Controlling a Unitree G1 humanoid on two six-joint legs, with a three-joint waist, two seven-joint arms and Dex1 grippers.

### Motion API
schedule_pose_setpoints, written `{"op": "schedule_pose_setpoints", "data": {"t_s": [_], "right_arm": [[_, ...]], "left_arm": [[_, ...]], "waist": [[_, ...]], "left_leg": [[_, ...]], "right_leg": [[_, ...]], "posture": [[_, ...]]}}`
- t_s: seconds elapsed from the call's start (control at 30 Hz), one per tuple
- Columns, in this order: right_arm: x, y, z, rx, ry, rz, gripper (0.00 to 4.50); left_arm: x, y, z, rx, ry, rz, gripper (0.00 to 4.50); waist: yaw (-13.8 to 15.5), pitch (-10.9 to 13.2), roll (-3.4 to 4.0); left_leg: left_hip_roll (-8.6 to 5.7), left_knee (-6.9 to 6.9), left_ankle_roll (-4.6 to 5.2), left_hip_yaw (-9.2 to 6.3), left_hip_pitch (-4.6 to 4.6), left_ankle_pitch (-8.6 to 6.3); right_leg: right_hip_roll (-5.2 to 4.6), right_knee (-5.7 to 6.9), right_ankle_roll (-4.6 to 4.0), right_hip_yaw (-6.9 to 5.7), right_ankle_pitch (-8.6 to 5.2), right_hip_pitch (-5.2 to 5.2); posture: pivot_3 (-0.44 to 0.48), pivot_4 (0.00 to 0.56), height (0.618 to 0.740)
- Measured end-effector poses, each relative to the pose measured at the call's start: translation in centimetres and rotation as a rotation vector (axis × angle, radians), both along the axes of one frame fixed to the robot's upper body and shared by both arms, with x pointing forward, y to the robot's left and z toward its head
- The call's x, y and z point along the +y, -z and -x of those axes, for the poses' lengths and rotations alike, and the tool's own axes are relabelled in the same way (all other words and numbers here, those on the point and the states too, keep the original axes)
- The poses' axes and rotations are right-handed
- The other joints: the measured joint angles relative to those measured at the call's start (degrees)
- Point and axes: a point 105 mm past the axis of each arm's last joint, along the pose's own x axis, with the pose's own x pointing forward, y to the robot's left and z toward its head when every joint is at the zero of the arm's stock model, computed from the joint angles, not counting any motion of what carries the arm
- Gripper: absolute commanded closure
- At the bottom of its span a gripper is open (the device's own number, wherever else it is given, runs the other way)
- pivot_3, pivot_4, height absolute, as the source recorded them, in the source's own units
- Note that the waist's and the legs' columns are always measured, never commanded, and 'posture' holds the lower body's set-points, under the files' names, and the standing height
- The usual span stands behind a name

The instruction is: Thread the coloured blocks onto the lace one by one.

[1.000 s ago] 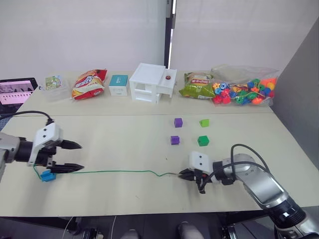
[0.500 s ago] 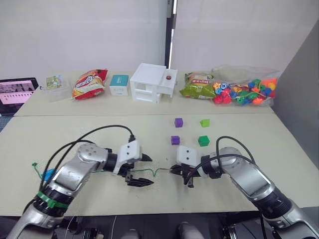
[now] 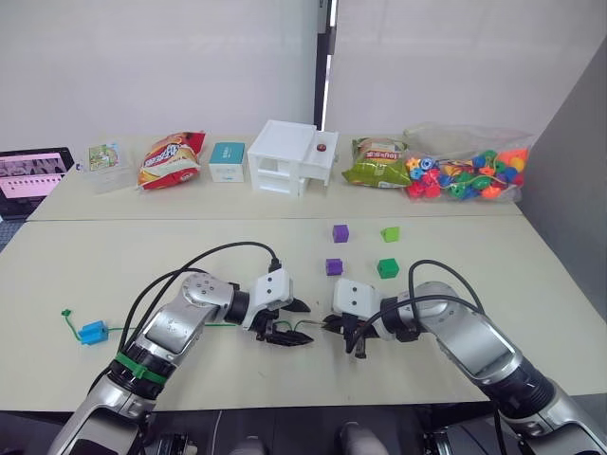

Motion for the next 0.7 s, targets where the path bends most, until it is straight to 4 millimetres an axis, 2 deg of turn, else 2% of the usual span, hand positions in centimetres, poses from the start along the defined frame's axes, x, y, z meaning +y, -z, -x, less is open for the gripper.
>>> {"op": "schedule_pose_setpoints", "data": {"t_s": [0.2,0.6,0.7], "right_arm": [[0.04,0.10,0.16,0.011,0.001,-0.004,4.50],[0.02,0.24,0.21,0.015,0.003,-0.004,4.50],[0.08,0.50,0.10,0.013,0.041,-0.031,3.50]], "left_arm": [[0.34,0.38,-0.31,0.004,-0.018,-0.013,4.48],[0.25,0.49,-0.35,0.016,-0.023,-0.012,4.48],[0.30,0.48,-0.27,0.026,-0.021,-0.011,4.50]], "waist": [[0.1,0.0,0.00],[0.1,0.0,0.00],[0.1,0.0,0.00]], "left_leg": [[0.00,0.00,0.00,0.00,0.00,0.00],[0.00,0.00,0.00,-0.01,0.00,0.00],[-0.01,0.00,0.00,-0.01,0.00,0.00]], "right_leg": [[0.00,0.00,0.00,0.00,0.00,0.01],[0.00,0.00,0.00,0.00,0.00,0.01],[0.00,0.00,0.00,0.00,0.00,0.00]], "posture": [[0.000,0.150,0.740],[0.000,0.150,0.740],[0.000,0.150,0.740]]}}
